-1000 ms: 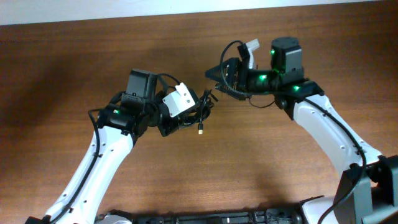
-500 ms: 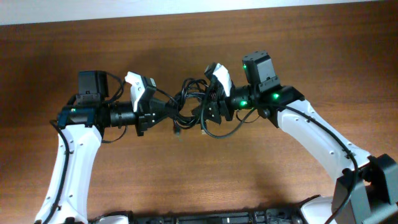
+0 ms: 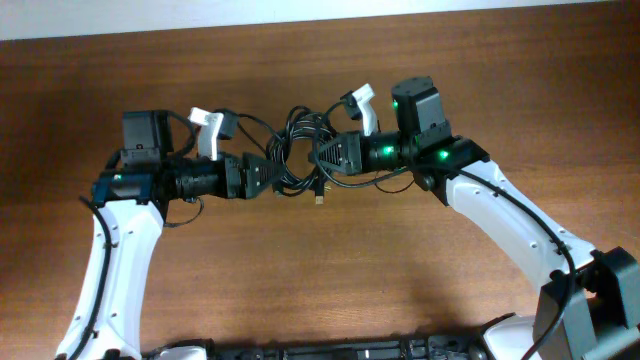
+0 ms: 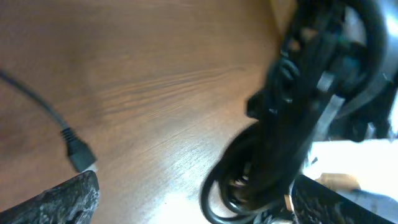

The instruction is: Untangle cables

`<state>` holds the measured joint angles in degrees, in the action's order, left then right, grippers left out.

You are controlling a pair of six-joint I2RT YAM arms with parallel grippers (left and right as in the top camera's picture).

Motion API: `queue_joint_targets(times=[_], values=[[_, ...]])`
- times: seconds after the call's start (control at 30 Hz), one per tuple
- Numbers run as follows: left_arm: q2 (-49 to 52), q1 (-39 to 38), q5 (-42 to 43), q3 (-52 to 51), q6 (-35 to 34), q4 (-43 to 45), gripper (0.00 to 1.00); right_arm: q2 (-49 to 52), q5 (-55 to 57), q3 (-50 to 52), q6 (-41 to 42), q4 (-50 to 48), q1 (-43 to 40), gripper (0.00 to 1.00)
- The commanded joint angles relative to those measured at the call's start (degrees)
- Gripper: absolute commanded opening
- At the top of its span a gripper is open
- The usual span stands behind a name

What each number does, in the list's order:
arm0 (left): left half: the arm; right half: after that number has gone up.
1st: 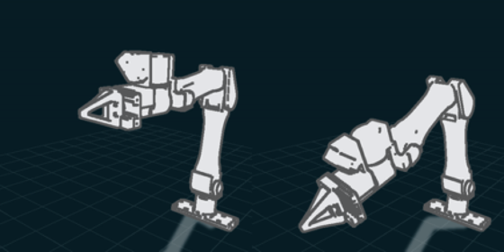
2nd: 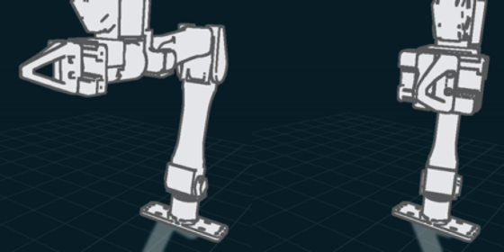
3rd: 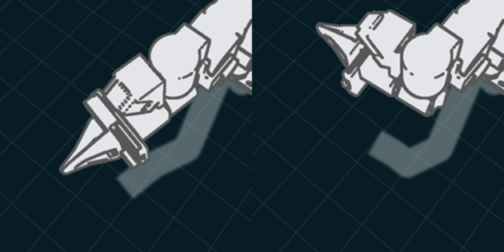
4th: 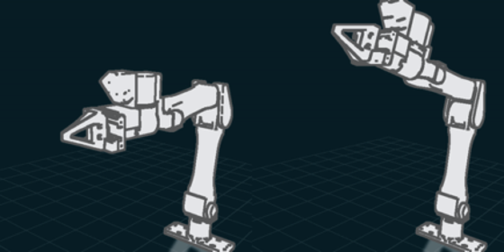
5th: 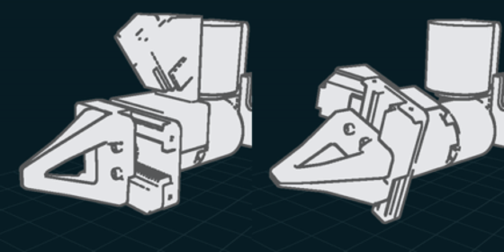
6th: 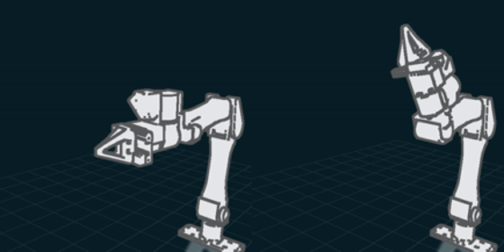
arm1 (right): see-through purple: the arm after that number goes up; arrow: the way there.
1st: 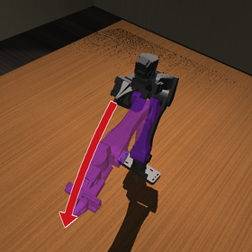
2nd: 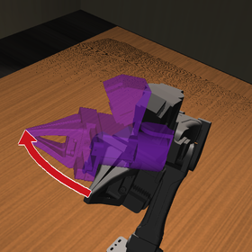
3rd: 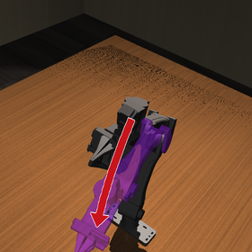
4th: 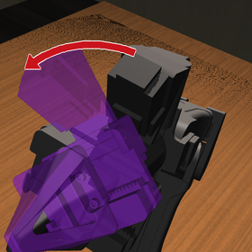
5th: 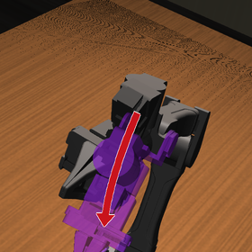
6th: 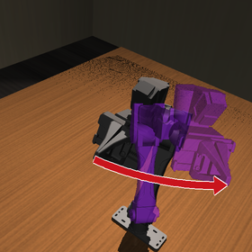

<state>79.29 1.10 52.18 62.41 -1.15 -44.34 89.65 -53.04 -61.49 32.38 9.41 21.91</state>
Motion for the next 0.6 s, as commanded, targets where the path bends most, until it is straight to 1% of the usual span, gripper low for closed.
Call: queue_joint_targets(times=[0.0,0.03,0.07,0.1,0.13,0.17,0.2,0.23,0.27,0.3,0.33,0.37,0.4,0.43,0.47,0.5,0.53,0.57], values=[[-0.5,-2.9,-4.1,0.4,-10.2,0.6,0.99,0.0,-0.2,-0.1,4.2,-0.5,0.2,0.04],[-0.5,-4.6,-4.3,0.4,-10.2,2.3,0.99,0.0,0.2,-0.1,4.2,-0.5,0.2,0.04],[-0.5,-6.4,-5.4,0.4,-12.3,4.3,0.99,0.0,1.3,-0.1,5.7,-0.4,0.3,0.04],[-0.5,-10.3,-15.8,0.4,-22.4,5.3,0.99,0.0,2.2,-0.1,9.3,-0.4,0.3,0.04],[-0.5,-13.3,-24.9,0.4,-28.2,5.1,0.96,0.0,2.3,-0.1,10.9,-0.4,0.3,0.04],[-0.5,-15.8,-31.3,0.4,-33.3,5.2,0.62,0.0,2.3,-0.1,11.3,-0.2,0.3,0.04],[-0.5,-16.9,-34.1,0.4,-34.3,5.7,0.43,0.0,2.3,-0.1,11.7,-0.2,0.3,0.04],[-0.5,-17.6,-34.8,0.4,-34.2,6.7,0.36,0.0,2.3,-0.1,11.7,-0.2,0.3,0.04],[-0.5,-18.0,-35.1,0.4,-34.2,7.6,0.17,0.0,2.3,-0.1,11.7,-0.2,0.3,0.04],[-0.5,-18.0,-35.4,0.4,-34.2,7.8,0.00,0.0,2.3,-0.1,11.6,-0.2,0.3,0.09],[-0.5,-17.8,-37.3,0.4,-34.2,7.8,0.00,0.0,2.4,-0.1,11.4,-0.2,0.1,0.35],[-0.6,-15.9,-38.0,0.4,-34.0,7.8,0.00,0.0,2.3,-0.1,11.4,0.7,-0.8,0.61],[-0.6,-13.3,-37.3,0.4,-33.9,7.3,0.00,0.0,2.3,-0.1,9.0,2.8,-2.4,0.68],[-0.6,-7.2,-28.9,0.4,-29.2,7.0,0.00,0.0,2.3,-0.1,2.3,6.2,-5.4,0.75],[-0.5,-1.2,-15.2,0.4,-20.5,7.0,0.00,0.0,2.3,-0.1,-2.9,7.7,-8.2,0.77],[-0.5,0.8,-7.6,0.4,-15.6,7.0,0.00,0.0,2.3,-0.1,-5.8,7.1,-8.8,0.77],[-0.5,1.3,-3.3,0.4,-13.4,6.6,0.00,0.0,2.3,-0.1,-10.5,6.1,-8.8,0.77],[-0.5,1.2,-2.9,0.4,-13.2,5.7,0.00,0.0,2.2,-0.1,-13.0,5.4,-8.7,0.77]])
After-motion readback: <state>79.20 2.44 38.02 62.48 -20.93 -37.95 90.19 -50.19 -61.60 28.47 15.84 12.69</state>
